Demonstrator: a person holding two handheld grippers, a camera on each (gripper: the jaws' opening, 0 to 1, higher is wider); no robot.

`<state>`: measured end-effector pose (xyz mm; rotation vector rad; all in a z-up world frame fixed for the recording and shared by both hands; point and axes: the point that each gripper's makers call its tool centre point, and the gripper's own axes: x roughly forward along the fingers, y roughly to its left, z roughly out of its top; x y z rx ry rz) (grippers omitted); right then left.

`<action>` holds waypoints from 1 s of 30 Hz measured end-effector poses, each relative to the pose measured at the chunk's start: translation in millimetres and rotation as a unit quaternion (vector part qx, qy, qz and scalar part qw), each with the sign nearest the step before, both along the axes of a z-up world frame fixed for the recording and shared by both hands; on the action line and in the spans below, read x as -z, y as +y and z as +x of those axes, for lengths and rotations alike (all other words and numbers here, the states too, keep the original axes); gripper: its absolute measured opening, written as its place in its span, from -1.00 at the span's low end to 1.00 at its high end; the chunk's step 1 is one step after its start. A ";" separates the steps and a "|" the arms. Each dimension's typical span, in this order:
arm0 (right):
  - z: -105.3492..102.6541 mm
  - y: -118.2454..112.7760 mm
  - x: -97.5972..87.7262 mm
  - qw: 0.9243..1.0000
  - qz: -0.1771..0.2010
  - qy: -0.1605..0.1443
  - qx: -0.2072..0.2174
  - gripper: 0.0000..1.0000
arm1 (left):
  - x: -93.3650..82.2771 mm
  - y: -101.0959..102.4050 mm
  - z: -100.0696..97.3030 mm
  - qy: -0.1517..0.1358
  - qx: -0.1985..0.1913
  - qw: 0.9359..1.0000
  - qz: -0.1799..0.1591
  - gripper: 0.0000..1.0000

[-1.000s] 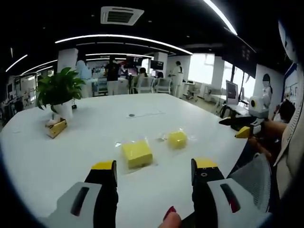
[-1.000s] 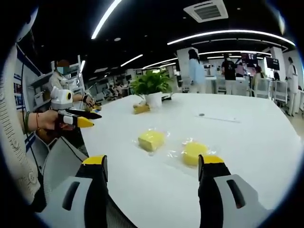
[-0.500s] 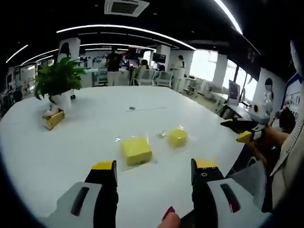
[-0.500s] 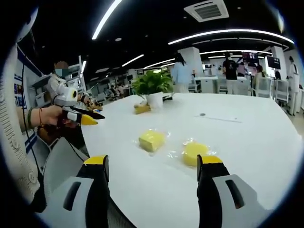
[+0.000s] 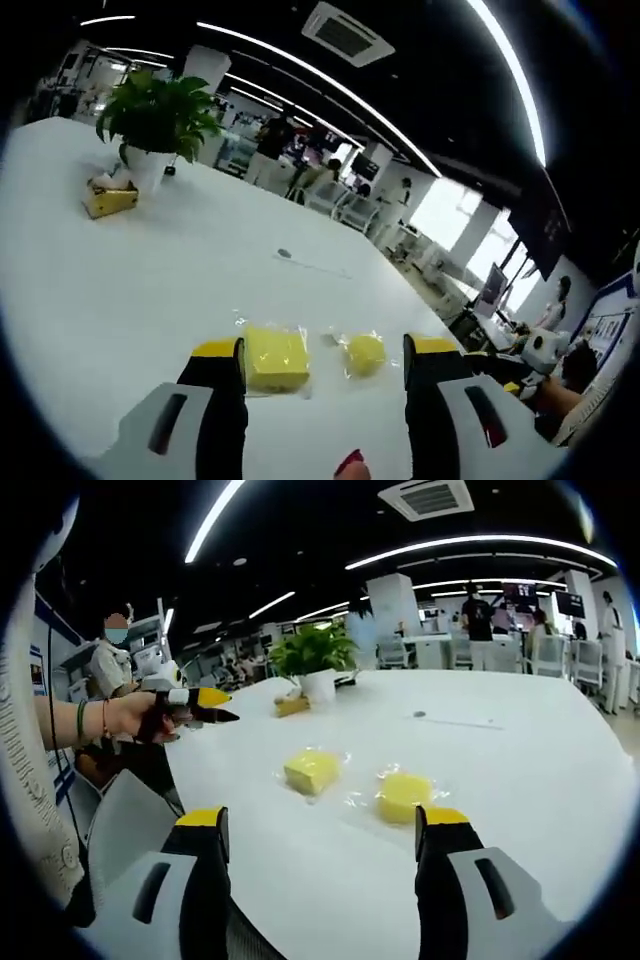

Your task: Compare the silicone blocks by pressing each to a similar depth, holding the contact briefly, and releasing to observe deformation and rebound differences across the visible hardness samples.

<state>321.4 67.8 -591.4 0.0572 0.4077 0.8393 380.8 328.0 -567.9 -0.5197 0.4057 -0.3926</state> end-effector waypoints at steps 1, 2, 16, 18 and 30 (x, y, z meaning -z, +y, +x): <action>0.8 -0.7 0.9 1.000 -0.002 0.002 0.001 0.41 | 0.3 0.1 1.5 -0.001 -0.001 1.000 -0.002 0.24; 1.4 -1.1 1.8 1.000 -0.003 0.003 0.001 0.41 | 0.7 0.2 6.1 -0.004 -0.002 1.000 -0.013 0.23; 15.6 0.6 10.0 1.000 -0.017 0.024 0.006 0.41 | 47.1 -6.3 52.3 0.037 0.000 0.996 -0.076 0.24; 16.9 0.2 11.5 0.999 -0.020 0.027 0.006 0.41 | 55.9 -4.0 57.6 0.041 -0.004 0.997 -0.069 0.22; 22.6 -5.5 19.5 0.998 -0.043 0.045 0.013 0.41 | 97.6 9.3 87.3 0.044 -0.022 0.996 -0.079 0.15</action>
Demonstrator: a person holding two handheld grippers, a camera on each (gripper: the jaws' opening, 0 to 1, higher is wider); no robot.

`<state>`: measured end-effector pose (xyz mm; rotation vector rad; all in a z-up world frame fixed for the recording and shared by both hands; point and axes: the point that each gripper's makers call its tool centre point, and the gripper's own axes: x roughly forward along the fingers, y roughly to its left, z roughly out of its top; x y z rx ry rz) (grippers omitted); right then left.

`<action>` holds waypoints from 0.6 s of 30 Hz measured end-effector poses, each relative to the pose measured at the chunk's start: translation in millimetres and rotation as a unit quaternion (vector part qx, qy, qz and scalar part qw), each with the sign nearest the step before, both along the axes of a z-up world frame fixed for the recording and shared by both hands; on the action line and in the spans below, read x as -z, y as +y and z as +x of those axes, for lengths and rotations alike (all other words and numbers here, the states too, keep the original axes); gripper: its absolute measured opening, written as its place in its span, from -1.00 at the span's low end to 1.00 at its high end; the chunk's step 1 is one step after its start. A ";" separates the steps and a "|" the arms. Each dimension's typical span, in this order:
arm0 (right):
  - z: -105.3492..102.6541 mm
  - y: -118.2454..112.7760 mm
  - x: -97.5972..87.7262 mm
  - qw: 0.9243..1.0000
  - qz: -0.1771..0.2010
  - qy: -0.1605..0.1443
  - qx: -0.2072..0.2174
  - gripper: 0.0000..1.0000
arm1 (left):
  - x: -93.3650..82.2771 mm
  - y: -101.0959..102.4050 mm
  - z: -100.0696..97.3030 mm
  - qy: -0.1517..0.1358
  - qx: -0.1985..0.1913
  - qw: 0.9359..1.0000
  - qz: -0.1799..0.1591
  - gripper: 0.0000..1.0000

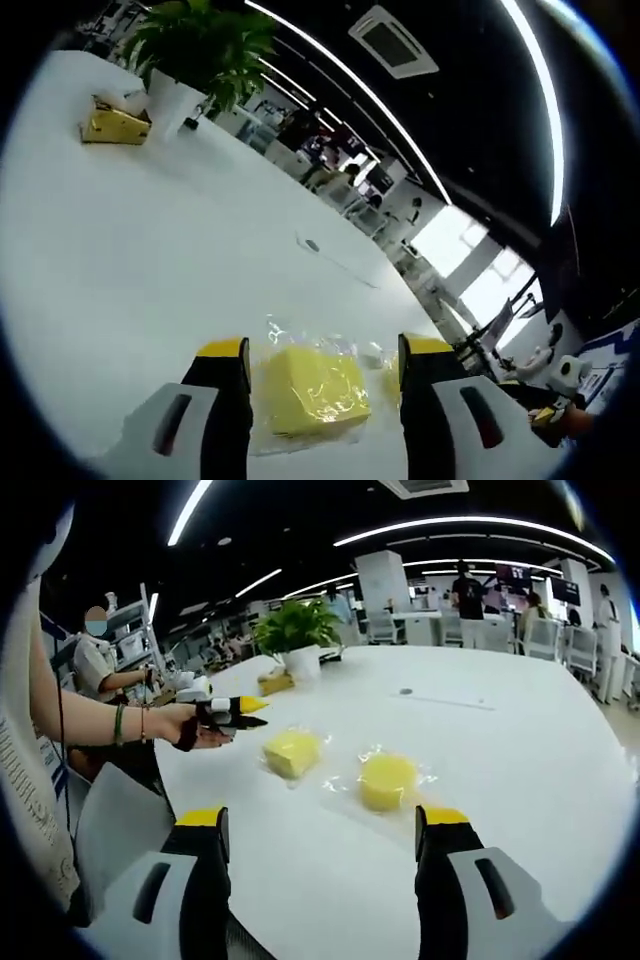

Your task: Compare the silicone blocks by pressing each to a similar depth, holding the contact briefly, and releasing to observe deformation and rebound differences across the visible hardness samples.

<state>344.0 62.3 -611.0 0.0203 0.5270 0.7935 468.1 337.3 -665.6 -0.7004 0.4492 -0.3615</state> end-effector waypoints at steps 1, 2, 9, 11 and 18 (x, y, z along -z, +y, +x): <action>0.1 -0.2 0.1 1.000 0.000 0.001 0.000 0.41 | 6.1 0.2 2.1 0.006 0.004 1.000 0.003 0.14; 0.4 -0.1 0.3 1.000 -0.001 0.002 0.001 0.41 | 7.9 0.4 2.9 0.008 0.005 1.000 0.004 0.13; 3.8 3.5 2.4 1.000 -0.013 0.008 0.000 0.40 | 28.8 0.3 21.0 0.024 0.006 0.999 -0.030 0.06; 5.7 2.8 2.4 1.000 -0.016 0.008 0.003 0.39 | 33.4 -1.1 26.1 0.027 0.009 0.999 -0.044 0.05; 9.1 -1.5 3.3 0.999 -0.027 0.011 0.012 0.38 | 40.7 -6.5 39.6 0.038 0.013 0.993 -0.111 -0.21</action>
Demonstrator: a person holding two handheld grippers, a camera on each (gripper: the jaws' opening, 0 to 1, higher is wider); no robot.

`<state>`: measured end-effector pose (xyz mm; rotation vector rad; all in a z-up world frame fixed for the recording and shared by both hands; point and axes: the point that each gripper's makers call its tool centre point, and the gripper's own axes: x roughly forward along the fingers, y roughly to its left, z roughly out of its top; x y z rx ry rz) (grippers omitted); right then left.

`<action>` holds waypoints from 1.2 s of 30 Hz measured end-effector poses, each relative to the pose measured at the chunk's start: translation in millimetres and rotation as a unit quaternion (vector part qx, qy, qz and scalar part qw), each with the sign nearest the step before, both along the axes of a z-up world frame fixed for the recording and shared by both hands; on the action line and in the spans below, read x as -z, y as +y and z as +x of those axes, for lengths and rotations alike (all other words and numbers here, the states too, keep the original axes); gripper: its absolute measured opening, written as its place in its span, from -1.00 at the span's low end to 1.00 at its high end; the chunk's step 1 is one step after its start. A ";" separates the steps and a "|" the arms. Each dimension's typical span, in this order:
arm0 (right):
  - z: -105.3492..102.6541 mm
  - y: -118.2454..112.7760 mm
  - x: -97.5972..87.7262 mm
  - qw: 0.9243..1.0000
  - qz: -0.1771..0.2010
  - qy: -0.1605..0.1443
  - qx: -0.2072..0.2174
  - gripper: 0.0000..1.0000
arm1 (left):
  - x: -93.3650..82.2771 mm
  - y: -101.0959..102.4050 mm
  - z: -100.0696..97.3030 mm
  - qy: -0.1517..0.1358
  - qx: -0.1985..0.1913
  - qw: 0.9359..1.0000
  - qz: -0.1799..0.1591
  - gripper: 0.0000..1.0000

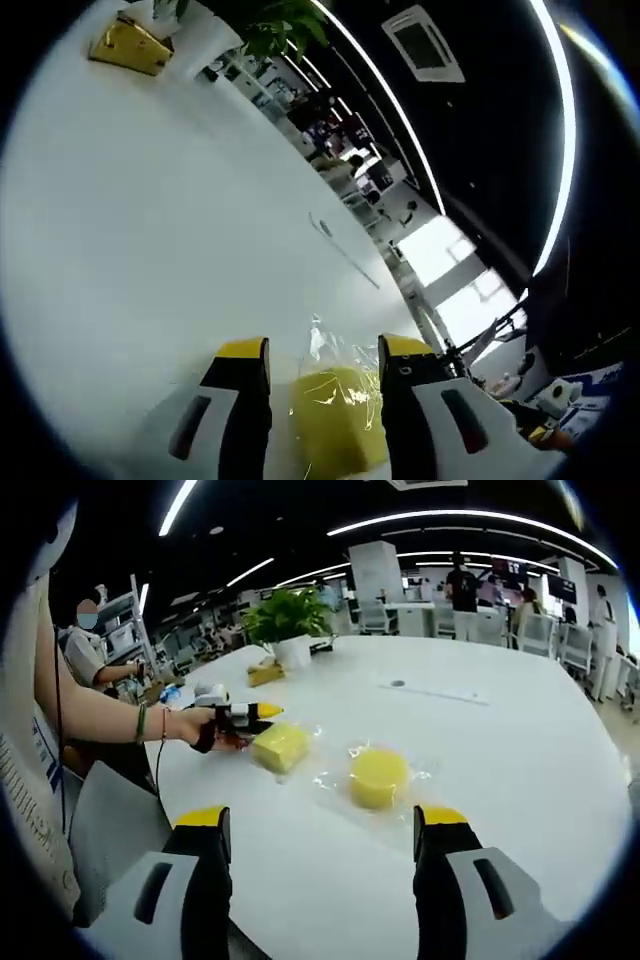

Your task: Compare the silicone blocks by pressing each to a similar depth, holding the contact briefly, and releasing to observe deformation and rebound differences across the visible hardness samples.

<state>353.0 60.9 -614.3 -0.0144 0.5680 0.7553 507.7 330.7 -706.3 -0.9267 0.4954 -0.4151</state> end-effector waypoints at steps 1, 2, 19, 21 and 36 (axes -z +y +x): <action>0.3 -0.8 0.3 1.000 -0.001 0.000 0.001 0.37 | -1.0 -1.9 2.8 0.002 -0.002 1.000 -0.019 -0.24; 0.7 -1.9 1.0 1.000 -0.003 0.002 0.004 0.37 | -0.4 -2.6 4.4 0.002 -0.001 1.000 -0.023 -0.28; 3.7 -2.0 4.5 1.000 -0.012 0.007 0.009 0.35 | 2.5 -20.2 -2.8 0.005 0.051 0.997 -0.059 -0.69; 3.6 -1.3 5.0 1.000 -0.013 0.007 0.008 0.34 | 3.2 -18.0 -3.5 0.006 0.056 0.996 -0.063 -0.68; 5.7 -2.2 5.9 1.000 -0.017 0.007 0.009 0.30 | 6.6 -25.0 -2.7 -0.014 0.062 0.997 -0.043 -1.00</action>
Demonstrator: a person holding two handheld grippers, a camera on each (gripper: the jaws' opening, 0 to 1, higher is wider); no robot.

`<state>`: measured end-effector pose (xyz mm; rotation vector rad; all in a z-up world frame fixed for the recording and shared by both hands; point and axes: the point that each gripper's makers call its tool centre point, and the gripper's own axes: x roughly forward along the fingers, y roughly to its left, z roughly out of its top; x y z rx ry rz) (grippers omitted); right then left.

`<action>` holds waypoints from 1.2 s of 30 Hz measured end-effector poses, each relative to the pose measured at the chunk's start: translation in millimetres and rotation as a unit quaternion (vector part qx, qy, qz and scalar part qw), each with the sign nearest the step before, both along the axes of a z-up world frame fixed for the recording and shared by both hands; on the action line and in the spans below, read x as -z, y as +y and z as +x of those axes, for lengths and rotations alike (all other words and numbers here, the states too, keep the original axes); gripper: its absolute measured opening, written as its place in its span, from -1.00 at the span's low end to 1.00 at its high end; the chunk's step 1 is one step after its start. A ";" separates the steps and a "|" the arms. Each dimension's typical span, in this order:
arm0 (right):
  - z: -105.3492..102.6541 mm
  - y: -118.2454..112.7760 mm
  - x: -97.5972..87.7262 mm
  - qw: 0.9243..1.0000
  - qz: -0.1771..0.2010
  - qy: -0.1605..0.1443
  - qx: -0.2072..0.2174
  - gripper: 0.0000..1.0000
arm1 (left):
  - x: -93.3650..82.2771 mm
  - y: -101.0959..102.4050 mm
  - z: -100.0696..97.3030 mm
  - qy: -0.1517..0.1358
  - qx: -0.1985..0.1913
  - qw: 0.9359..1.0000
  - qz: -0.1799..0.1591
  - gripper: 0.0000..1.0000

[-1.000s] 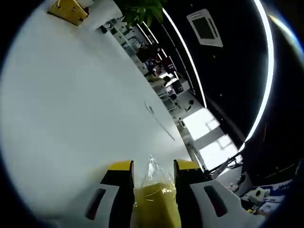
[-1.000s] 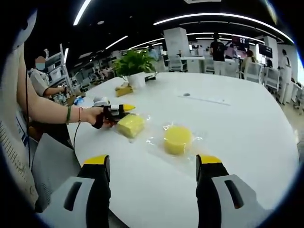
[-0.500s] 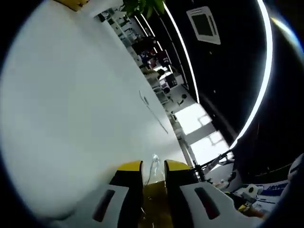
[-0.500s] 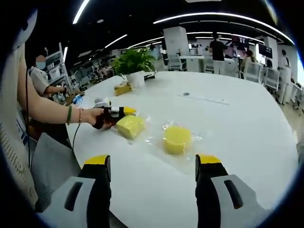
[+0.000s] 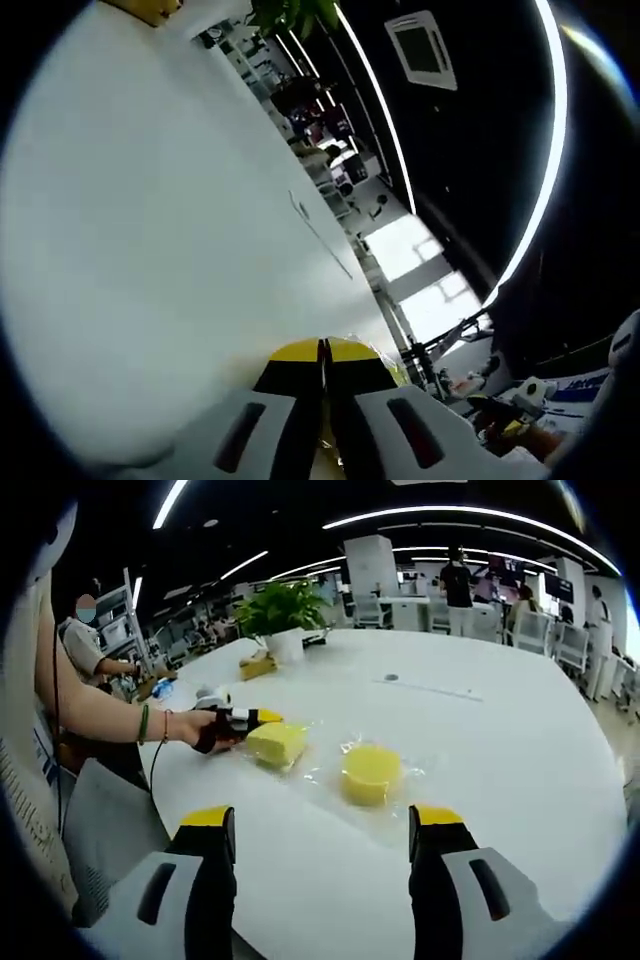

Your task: Compare the silicone blocks by pressing each to a similar depth, holding the contact briefly, and releasing to observe deformation and rebound differences across the visible hardness samples.

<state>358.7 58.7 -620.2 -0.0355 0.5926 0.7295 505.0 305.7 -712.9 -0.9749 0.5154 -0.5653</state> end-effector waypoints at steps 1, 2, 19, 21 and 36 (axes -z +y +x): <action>0.1 -0.2 -0.1 1.000 0.000 0.000 0.000 0.30 | -0.8 -1.1 0.2 -0.009 0.000 1.000 0.012 -1.00; 0.2 -0.2 0.0 1.000 0.000 0.000 0.000 0.30 | -0.9 -1.6 0.6 -0.019 0.003 0.999 0.026 -1.00; -1.2 3.8 -10.4 1.000 0.008 -0.019 -0.008 0.31 | -30.7 -15.9 -10.1 -0.103 0.039 0.963 0.246 -1.00; -1.7 3.9 -12.3 1.000 0.010 -0.022 -0.008 0.31 | -38.9 -18.7 -12.0 -0.109 0.037 0.961 0.250 -1.00; -5.9 8.7 -38.3 0.997 0.038 -0.062 -0.016 0.30 | -112.7 -53.6 -39.5 -0.190 0.053 0.943 0.269 -1.00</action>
